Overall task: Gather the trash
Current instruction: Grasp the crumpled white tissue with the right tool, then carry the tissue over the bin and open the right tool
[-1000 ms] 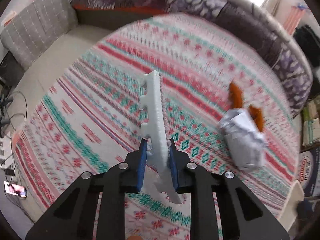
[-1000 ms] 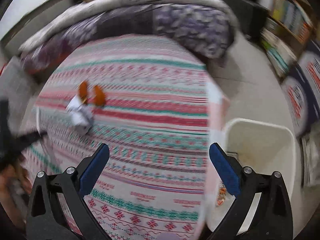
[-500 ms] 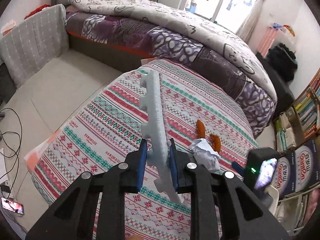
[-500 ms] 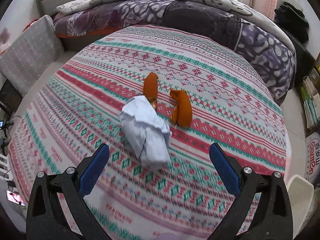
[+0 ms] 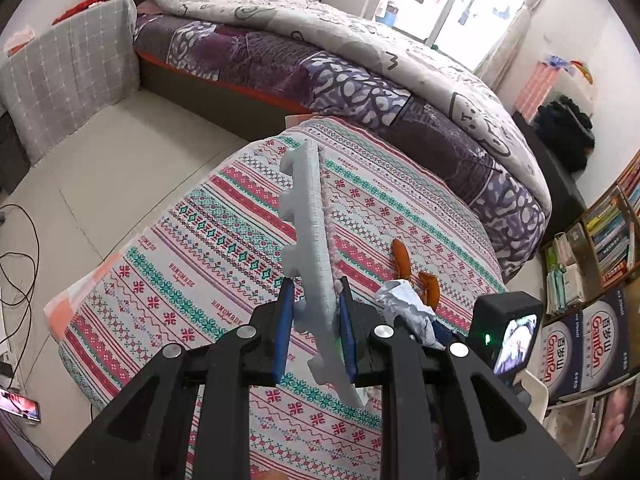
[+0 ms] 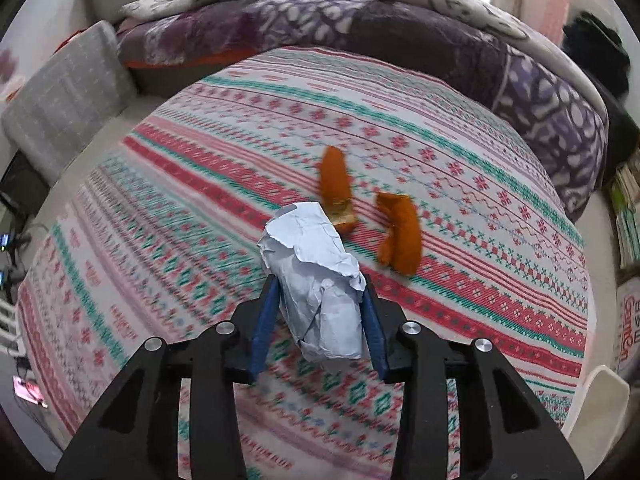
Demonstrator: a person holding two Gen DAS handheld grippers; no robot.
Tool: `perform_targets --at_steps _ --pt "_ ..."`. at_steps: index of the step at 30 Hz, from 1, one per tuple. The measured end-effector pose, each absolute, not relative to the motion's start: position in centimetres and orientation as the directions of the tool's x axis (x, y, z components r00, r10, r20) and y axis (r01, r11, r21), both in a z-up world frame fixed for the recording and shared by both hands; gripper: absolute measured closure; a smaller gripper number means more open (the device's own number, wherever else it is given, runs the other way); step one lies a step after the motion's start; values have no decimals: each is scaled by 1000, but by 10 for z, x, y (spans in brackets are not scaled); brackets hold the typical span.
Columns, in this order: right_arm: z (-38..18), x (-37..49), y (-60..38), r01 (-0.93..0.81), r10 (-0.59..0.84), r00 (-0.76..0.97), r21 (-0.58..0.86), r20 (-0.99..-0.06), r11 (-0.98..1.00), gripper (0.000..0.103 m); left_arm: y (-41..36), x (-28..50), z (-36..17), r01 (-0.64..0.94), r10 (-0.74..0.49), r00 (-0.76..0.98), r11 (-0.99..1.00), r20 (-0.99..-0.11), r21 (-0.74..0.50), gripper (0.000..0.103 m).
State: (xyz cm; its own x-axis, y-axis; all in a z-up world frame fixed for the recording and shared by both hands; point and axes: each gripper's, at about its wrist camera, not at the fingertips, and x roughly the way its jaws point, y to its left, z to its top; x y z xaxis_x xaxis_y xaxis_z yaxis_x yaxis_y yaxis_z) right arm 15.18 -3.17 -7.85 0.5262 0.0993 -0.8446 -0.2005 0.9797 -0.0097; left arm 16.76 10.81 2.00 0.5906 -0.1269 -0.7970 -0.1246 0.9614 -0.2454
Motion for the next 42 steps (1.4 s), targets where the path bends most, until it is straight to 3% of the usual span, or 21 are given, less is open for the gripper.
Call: perform_targets --at_steps 7,15,24,31,42 --pt "-41 122 -28 -240 172 565 39 -807 970 65 111 163 25 -126 -112 610 964 -784 -236 81" --pt "-4 94 -63 -157 192 604 121 -773 980 65 105 161 23 -100 -146 605 961 -783 -257 81" --pt "14 60 -122 -36 97 669 99 -737 994 65 65 149 16 -24 -143 611 980 -779 -198 81" --pt "-10 48 -190 144 51 625 180 -779 973 65 26 140 2 46 -139 604 989 -785 -139 81" --pt "3 27 -257 309 -13 649 249 -761 918 64 -31 125 -10 162 -152 605 985 -782 -66 81"
